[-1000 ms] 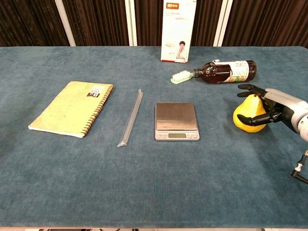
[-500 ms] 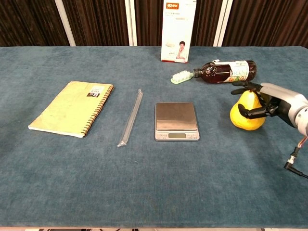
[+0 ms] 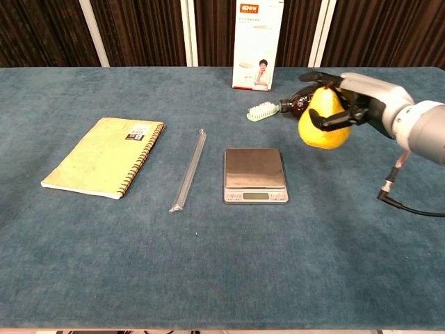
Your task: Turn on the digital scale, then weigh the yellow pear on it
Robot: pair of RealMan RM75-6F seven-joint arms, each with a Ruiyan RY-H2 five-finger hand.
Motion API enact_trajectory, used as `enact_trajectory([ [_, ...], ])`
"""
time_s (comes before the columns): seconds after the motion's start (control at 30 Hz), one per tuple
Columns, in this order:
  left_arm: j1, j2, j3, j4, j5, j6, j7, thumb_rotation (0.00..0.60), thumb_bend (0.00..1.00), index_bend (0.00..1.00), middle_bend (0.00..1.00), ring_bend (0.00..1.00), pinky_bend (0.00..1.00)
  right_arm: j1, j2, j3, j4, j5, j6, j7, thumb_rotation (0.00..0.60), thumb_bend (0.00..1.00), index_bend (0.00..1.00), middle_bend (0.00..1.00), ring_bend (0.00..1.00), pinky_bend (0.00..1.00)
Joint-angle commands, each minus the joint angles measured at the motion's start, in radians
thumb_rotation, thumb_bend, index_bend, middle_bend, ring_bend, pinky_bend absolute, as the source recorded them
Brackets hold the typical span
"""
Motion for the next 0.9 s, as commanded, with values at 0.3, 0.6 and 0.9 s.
enact_trajectory([
  [0.3, 0.001, 0.006, -0.005, 0.002, -0.007, -0.002, -0.015, 0.6, 0.01, 0.1, 0.0, 0.0, 0.15, 0.108, -0.12, 0.035, -0.02, 0.113, 0.005, -0.17, 0.6, 0.73, 0.0, 0.11, 0.26, 0.57],
  [0.6, 0.004, 0.013, -0.014, 0.008, -0.022, -0.002, -0.032, 0.6, 0.01, 0.1, 0.0, 0.0, 0.15, 0.156, -0.206, 0.035, 0.048, 0.157, 0.009, -0.231, 0.6, 0.73, 0.0, 0.11, 0.26, 0.57],
  [0.9, 0.008, 0.018, -0.014, 0.002, -0.016, 0.005, -0.034, 0.6, 0.01, 0.1, 0.0, 0.0, 0.15, 0.182, -0.251, 0.03, 0.111, 0.178, -0.015, -0.244, 0.6, 0.73, 0.0, 0.11, 0.26, 0.57],
])
